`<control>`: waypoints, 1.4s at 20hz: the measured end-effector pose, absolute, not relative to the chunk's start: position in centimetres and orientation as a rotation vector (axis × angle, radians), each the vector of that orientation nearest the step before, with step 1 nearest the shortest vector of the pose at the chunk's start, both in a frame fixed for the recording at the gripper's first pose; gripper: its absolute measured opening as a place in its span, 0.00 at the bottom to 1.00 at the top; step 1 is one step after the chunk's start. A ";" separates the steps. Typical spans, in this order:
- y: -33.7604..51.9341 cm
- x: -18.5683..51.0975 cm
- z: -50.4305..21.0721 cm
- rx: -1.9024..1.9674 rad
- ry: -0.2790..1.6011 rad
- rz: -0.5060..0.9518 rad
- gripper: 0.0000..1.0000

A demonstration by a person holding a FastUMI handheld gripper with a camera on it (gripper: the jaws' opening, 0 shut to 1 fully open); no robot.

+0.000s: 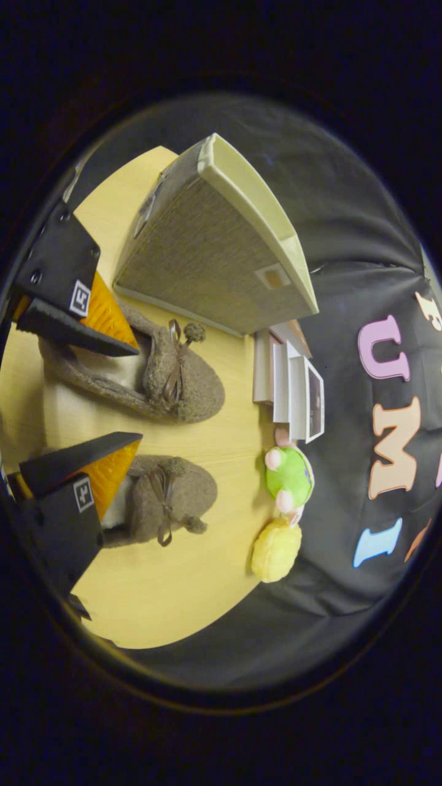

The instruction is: Open the storage box then place both shoes into the box .Put the left shoe in first, then the right shoe, with the right side of both shoes facing outward in a uniform manner.

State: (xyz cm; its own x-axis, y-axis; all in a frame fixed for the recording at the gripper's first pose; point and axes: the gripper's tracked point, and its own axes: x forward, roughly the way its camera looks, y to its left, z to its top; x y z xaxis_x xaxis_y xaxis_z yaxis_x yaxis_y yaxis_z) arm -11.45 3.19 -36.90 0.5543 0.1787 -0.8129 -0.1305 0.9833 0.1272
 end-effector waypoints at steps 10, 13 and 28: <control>4.1 -11.8 -38.9 0.191 1.159 0.142 0.07; 3.6 -11.2 -37.5 0.287 1.164 0.076 0.04; 4.7 -3.3 -23.7 0.330 1.003 0.000 0.03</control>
State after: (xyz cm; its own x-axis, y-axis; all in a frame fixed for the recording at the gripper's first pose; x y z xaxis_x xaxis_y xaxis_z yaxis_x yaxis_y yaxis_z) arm -3.28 4.73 -23.66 0.5420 0.1508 -0.8267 0.1502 0.9505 0.2719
